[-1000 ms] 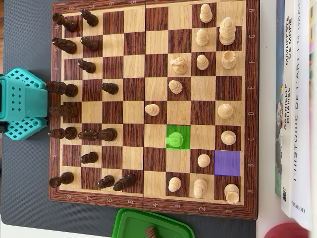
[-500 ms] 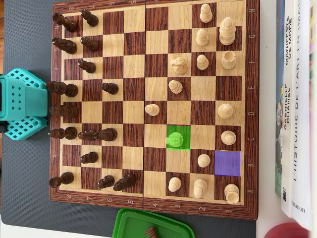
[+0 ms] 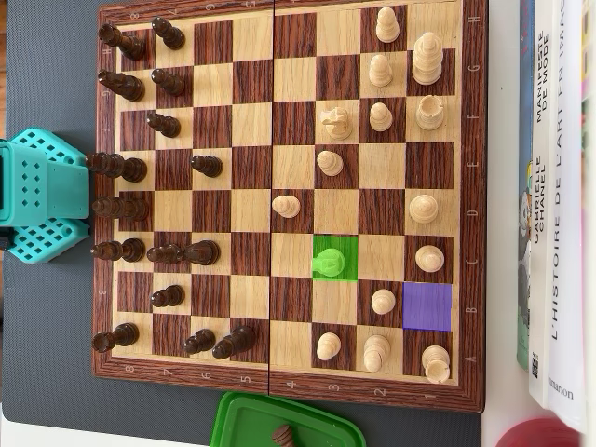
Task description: Play chess
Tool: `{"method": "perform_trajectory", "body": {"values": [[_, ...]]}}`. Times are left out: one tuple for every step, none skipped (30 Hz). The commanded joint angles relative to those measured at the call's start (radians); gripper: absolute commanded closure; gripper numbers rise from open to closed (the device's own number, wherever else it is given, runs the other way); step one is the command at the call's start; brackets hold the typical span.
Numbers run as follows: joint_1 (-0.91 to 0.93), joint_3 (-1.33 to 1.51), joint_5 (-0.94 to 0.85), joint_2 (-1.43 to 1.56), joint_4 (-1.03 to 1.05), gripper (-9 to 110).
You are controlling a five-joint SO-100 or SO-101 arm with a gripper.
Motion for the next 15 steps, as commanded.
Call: {"method": "perform_trajectory", "body": {"values": [[-0.005,0.020,0.005,-0.008,-0.031,89],[-0.005,0.020,0.005,-0.008,-0.031,89],[-0.005,0.020,0.006,-0.008,-0.031,89],[-0.003,0.020,0.006,-0.008,-0.031,89],[-0.002,0.020,0.006,-0.008,-0.031,89],[0.002,0.020,0.006,-0.008,-0.031,89],[0.003,0.020,0.006,-0.008,-0.031,89],[0.005,0.020,0.006,-0.008,-0.031,89],[0.005,0.020,0.006,-0.008,-0.031,89],[0.005,0.020,0.005,-0.008,-0.031,89],[0.005,0.020,0.005,-0.008,-0.031,89],[0.005,0.020,0.005,-0.008,-0.031,89],[0.005,0.020,0.005,-0.008,-0.031,89],[0.005,0.020,0.005,-0.008,-0.031,89],[0.005,0.020,0.005,-0.008,-0.031,89]]}}
